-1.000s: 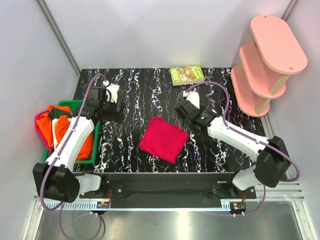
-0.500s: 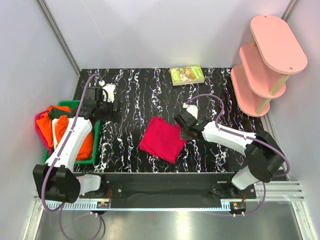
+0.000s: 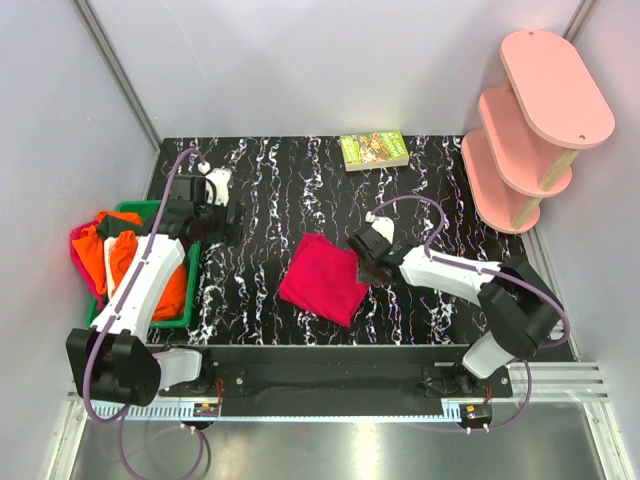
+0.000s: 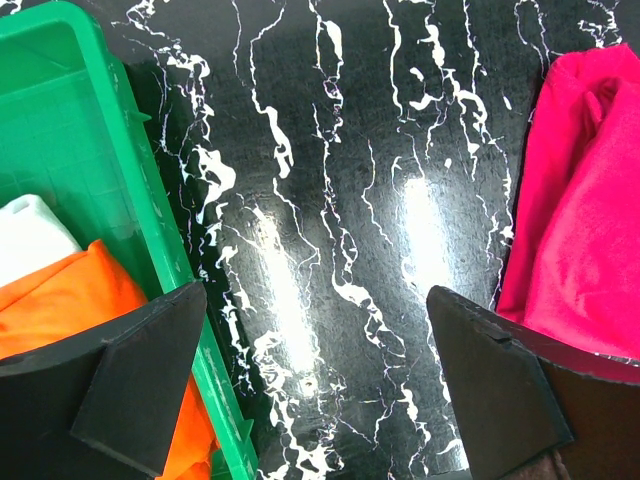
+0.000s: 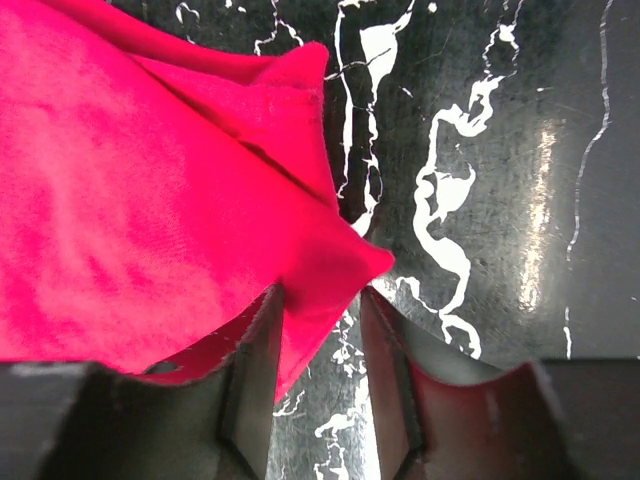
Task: Fold and stack the t-shirts
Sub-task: Flatten out the tshirt
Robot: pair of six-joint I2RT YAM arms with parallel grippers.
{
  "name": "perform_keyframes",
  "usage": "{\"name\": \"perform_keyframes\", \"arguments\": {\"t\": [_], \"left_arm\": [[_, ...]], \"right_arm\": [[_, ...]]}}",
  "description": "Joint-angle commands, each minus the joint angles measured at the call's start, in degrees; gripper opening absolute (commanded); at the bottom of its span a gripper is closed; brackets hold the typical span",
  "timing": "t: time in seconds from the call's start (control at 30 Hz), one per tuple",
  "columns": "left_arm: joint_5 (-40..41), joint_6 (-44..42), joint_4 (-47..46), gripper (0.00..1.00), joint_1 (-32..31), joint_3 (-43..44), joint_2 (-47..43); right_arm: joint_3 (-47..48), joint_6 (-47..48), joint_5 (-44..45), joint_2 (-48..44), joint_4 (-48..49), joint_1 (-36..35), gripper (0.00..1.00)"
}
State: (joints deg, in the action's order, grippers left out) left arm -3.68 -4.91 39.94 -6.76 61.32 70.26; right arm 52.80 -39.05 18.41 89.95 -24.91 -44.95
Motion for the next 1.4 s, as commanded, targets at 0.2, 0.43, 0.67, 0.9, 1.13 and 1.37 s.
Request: {"name": "perform_keyframes", "arguments": {"t": [0.2, 0.43, 0.67, 0.9, 1.13, 1.37], "left_arm": [[-0.01, -0.37, -2.06, 0.99, 0.35, -0.76, -1.09], [-0.27, -0.1, -2.06, 0.99, 0.35, -0.24, -1.97], [-0.62, 0.6, -1.97, 0.99, 0.35, 0.56, -2.32], [-0.45, 0.42, -1.97, 0.99, 0.35, 0.38, -3.73], [-0.27, 0.69, -1.97, 0.99, 0.35, 0.47, -4.25], [-0.36, 0.78, -2.06, 0.99, 0.35, 0.38, -4.6]], "right_arm": [[1.69, -1.47, 0.13, 1.28, 3.02, 0.12, 0.0], [14.76, 8.44, 9.59, -7.84, -2.59, 0.04, 0.0], [52.27, 25.76, 14.99, -6.81, -7.09, -0.05, 0.0], [58.56, 30.96, 17.8, -4.18, -8.92, -0.31, 0.0], [62.5, 45.09, 22.45, -2.51, 1.96, -15.33, 0.0], [89.4, 53.53, 28.76, 14.83, -9.69, -27.36, 0.0]]}}
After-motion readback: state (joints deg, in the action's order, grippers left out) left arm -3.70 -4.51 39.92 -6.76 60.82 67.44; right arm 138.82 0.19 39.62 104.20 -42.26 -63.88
